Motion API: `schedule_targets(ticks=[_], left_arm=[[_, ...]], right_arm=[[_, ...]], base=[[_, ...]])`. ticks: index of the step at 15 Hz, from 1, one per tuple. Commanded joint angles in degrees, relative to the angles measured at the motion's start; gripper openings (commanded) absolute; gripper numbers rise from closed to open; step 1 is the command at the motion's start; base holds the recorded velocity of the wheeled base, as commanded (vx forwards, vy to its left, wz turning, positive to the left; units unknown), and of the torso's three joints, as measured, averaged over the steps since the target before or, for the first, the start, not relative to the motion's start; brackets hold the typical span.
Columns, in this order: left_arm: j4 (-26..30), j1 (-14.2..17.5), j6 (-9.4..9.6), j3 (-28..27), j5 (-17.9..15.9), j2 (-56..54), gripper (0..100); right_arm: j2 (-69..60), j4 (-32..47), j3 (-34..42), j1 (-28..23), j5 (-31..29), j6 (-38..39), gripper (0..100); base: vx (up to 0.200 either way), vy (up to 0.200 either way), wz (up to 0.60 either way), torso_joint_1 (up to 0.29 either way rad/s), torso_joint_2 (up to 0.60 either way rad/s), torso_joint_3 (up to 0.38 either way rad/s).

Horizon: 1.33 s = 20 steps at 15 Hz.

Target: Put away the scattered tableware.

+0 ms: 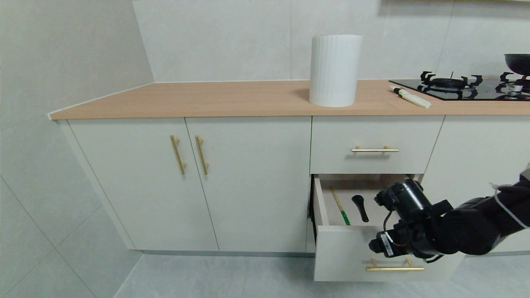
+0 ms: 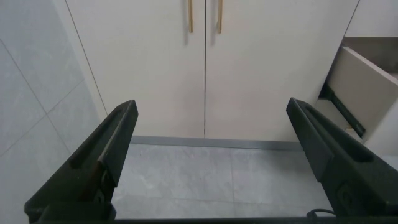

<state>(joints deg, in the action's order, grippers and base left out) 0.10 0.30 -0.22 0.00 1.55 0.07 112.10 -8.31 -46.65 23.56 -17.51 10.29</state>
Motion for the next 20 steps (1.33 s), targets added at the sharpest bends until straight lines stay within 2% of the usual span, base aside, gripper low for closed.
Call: schedule_targets(ticks=[1, 4, 10, 12, 16, 20], left_arm=[[-0.01, 0.05, -0.04, 0.0, 0.03, 0.01, 100], [-0.01, 0.05, -0.04, 0.0, 0.03, 0.01, 100], [-0.01, 0.05, -0.04, 0.0, 0.03, 0.01, 100], [-0.01, 0.05, -0.04, 0.0, 0.03, 0.01, 100], [-0.01, 0.05, -0.04, 0.0, 0.03, 0.01, 100], [-0.01, -0.04, -0.04, 0.0, 0.03, 0.01, 100]], right_arm=[[4.79, -0.56, -3.53, -1.68, -0.07, 0.08, 100], [10.85, -0.56, -14.34, -4.4, -0.6, -0.18, 100], [20.79, -0.56, -31.39, -6.95, -2.62, -0.09, 100], [22.98, -1.88, -34.29, -7.92, -3.15, 0.79, 100], [27.11, -13.75, -34.29, -8.54, -4.64, 2.54, 100], [29.05, -17.61, -34.65, -8.8, -4.64, 2.63, 100]], base=[[0.0, 0.0, 0.0, 0.0, 0.0, 0.0], [0.0, 0.0, 0.0, 0.0, 0.0, 0.0], [0.0, 0.0, 0.0, 0.0, 0.0, 0.0], [0.0, 0.0, 0.0, 0.0, 0.0, 0.0], [0.0, 0.0, 0.0, 0.0, 0.0, 0.0], [0.0, 0.0, 0.0, 0.0, 0.0, 0.0]])
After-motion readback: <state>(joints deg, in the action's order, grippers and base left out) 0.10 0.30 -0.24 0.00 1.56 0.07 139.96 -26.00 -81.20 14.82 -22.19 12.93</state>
